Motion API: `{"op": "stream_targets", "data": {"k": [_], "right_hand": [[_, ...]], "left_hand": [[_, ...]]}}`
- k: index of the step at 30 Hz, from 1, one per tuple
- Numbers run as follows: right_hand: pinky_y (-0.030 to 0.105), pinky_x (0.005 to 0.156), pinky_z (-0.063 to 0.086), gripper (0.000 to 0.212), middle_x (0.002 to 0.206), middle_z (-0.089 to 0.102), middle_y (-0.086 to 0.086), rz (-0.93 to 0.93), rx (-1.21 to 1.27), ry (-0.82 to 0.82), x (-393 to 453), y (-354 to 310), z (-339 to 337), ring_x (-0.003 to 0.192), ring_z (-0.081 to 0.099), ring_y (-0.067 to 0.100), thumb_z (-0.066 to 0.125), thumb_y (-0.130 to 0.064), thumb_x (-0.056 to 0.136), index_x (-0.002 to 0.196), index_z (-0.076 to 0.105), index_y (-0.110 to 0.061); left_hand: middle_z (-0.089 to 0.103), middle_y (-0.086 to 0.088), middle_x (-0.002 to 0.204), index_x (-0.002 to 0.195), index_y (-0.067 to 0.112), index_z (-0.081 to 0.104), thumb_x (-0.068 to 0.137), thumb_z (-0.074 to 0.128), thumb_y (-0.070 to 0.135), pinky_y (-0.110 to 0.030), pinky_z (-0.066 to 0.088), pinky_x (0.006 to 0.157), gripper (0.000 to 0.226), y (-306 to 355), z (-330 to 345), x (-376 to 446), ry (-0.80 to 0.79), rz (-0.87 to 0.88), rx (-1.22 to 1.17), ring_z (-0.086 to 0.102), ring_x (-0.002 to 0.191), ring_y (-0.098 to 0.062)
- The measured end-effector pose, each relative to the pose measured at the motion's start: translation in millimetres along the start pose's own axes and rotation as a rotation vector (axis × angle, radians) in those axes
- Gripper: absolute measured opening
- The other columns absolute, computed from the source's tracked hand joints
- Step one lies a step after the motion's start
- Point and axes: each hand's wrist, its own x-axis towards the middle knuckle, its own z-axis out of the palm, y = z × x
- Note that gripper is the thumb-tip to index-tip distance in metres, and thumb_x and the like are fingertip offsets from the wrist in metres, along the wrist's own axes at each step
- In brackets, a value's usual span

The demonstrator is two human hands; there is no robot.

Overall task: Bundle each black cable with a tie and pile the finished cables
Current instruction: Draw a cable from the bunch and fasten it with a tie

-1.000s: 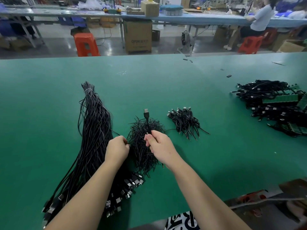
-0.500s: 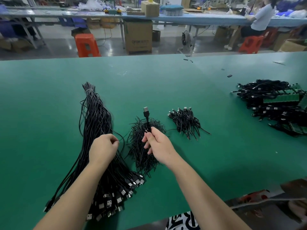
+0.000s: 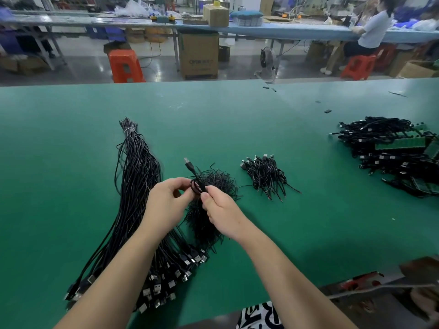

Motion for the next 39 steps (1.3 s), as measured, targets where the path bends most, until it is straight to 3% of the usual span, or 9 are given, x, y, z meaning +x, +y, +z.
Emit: {"op": "stream_targets", "data": {"k": [8,13,19,22,25,29,32,35,39], "right_hand": [[0.031,0.056,0.026,0.035,0.066,0.039,-0.01,0.041,0.07,0.075,1.2,-2.2,-4.9,0.056,0.031,0.007,0.041,-0.036,0.103,0.068,0.044,-0.035],[0.022,0.046,0.024,0.037,0.056,0.036,-0.014,0.122,0.225,0.115,2.1,-3.3,-8.3,0.049,0.027,0.007,0.041,-0.021,0.108,0.072,0.035,-0.021],[0.021,0.041,0.023,0.034,0.061,0.035,-0.003,0.211,0.34,-0.116,0.5,-14.1,-10.8,0.045,0.027,0.008,0.038,-0.022,0.109,0.079,0.052,-0.02],[0.02,0.041,0.025,0.032,0.059,0.038,-0.006,0.226,0.371,-0.183,0.5,-17.9,-12.1,0.047,0.027,0.008,0.038,-0.024,0.11,0.082,0.053,-0.02],[0.022,0.044,0.024,0.029,0.061,0.038,-0.007,0.227,0.369,-0.181,0.0,-17.9,-9.1,0.05,0.027,0.009,0.038,-0.024,0.11,0.083,0.049,-0.018],[0.023,0.046,0.021,0.034,0.06,0.035,-0.008,0.224,0.344,-0.122,-0.6,-14.5,-1.8,0.05,0.025,0.009,0.038,-0.025,0.108,0.075,0.038,-0.022],[0.024,0.05,0.026,0.038,0.062,0.039,-0.009,0.079,-0.07,-0.024,-2.2,-12.2,1.8,0.051,0.032,0.008,0.037,-0.033,0.107,0.071,0.035,-0.021],[0.027,0.052,0.03,0.038,0.064,0.045,-0.004,-0.094,-0.461,0.025,-5.8,-10.6,1.6,0.056,0.041,0.012,0.039,-0.037,0.106,0.071,0.033,-0.024],[0.036,0.062,0.03,0.029,0.073,0.046,-0.005,-0.193,-0.706,0.004,-7.7,-11.0,-3.2,0.067,0.044,0.022,0.036,-0.032,0.108,0.081,0.035,-0.022]], "left_hand": [[0.066,0.014,0.086,0.09,0.026,0.076,0.089,0.074,0.015,-0.019,0.047,0.068,0.012,3.4,-0.6,-7.8,-0.054,0.195,0.227,0.058,0.07,-0.005],[0.061,-0.004,0.086,0.091,0.009,0.071,0.089,0.068,0.008,-0.036,0.052,0.053,0.004,4.5,-1.9,-14.3,0.15,0.633,0.625,0.06,0.069,-0.025],[0.067,-0.006,0.117,0.097,0.01,0.066,0.094,0.05,-0.001,-0.04,0.045,0.102,0.02,5.6,-7.5,-5.0,0.104,0.991,0.644,0.058,0.124,-0.026],[0.073,-0.003,0.111,0.094,0.011,0.065,0.096,0.046,0.002,-0.039,0.047,0.102,0.022,6.7,-8.6,0.1,0.061,0.938,0.598,0.067,0.113,-0.02],[0.073,0.002,0.084,0.09,0.013,0.068,0.093,0.058,0.012,-0.041,0.05,0.078,0.01,7.8,-5.8,0.3,0.149,0.771,0.601,0.07,0.079,-0.022],[0.071,0.0,0.085,0.092,0.01,0.068,0.096,0.059,0.017,-0.043,0.05,0.071,0.012,14.7,1.7,-7.2,0.154,0.469,0.433,0.065,0.078,-0.027],[0.07,0.007,0.089,0.097,0.014,0.069,0.099,0.06,0.013,-0.035,0.052,0.073,0.009,12.8,5.6,-11.4,0.127,0.263,0.291,0.065,0.081,-0.014],[0.066,0.02,0.081,0.093,0.02,0.07,0.097,0.062,0.016,-0.008,0.039,0.062,0.01,13.2,5.7,-12.5,0.106,0.126,0.185,0.059,0.071,0.008],[0.068,0.011,0.069,0.082,0.025,0.073,0.094,0.066,0.023,-0.014,0.036,0.053,0.013,12.0,-3.1,-3.3,-0.047,-0.062,0.131,0.052,0.055,0.0]]}}
